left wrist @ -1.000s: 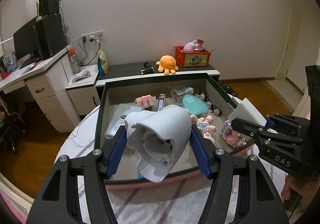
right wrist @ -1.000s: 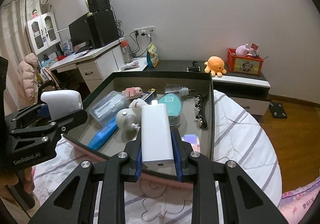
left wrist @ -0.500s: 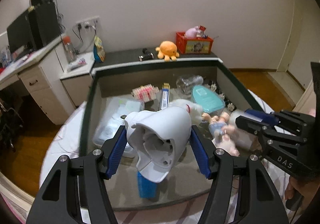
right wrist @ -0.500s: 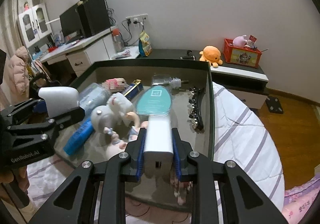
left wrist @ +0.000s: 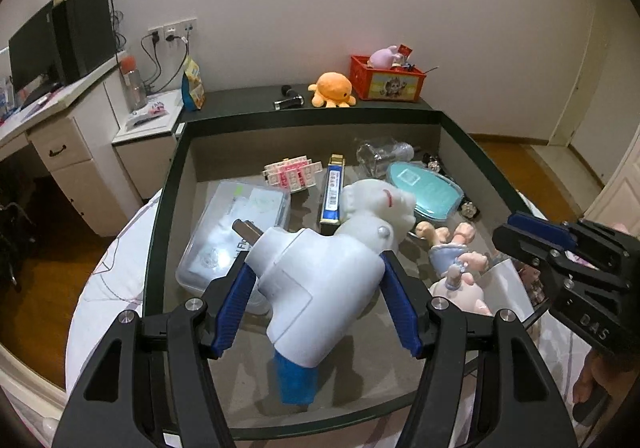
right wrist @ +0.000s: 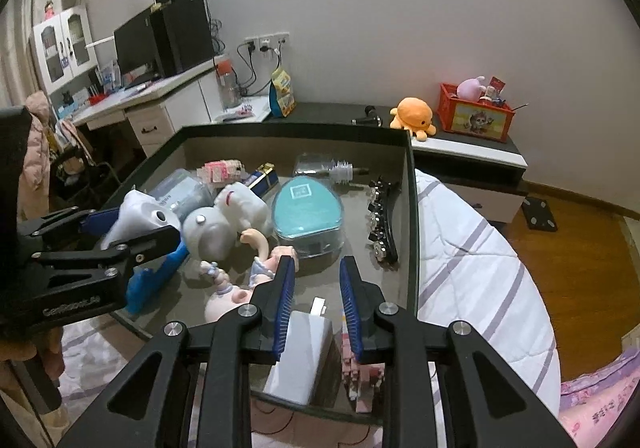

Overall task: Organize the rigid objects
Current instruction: 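Carry the hair dryer and charger over the pink box and lower them inside, then open both tools and pull them back away from the box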

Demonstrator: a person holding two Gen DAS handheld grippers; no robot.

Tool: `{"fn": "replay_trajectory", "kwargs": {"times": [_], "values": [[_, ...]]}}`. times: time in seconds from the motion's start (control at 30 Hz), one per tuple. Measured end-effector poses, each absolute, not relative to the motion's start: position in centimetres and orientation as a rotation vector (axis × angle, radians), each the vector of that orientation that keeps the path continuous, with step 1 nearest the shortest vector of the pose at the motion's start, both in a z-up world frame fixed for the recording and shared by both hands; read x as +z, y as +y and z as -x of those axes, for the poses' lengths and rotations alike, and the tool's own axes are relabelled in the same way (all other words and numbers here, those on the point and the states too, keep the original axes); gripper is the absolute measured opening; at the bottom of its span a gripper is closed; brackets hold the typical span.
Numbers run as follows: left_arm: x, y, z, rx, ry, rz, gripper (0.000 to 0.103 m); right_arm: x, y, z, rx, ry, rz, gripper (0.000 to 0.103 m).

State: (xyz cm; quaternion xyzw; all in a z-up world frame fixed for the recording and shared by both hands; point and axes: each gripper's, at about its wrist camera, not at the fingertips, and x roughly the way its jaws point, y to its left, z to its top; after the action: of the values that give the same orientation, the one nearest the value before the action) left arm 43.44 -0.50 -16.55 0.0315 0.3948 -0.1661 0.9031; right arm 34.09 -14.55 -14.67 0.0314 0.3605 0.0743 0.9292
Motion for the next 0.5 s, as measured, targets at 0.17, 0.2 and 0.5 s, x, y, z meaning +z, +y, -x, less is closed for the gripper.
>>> {"fn": "replay_trajectory", "kwargs": {"times": [0.17,0.2,0.5], "values": [[-17.0,-1.5,-43.0,-0.375,0.829,-0.079,0.064,-14.6,-14.6,-33.6,0.176,0.735,-0.102,0.024],[-17.1,-1.7,-43.0,-0.380,0.833,-0.082,0.064,-14.7,-14.6,-33.6,0.180,0.737,-0.107,0.024],[-18.6,-2.6,-42.1,-0.397,0.875,-0.095,0.062,-14.6,-14.3,-32.7,0.209,0.726,-0.131,0.027]]}}
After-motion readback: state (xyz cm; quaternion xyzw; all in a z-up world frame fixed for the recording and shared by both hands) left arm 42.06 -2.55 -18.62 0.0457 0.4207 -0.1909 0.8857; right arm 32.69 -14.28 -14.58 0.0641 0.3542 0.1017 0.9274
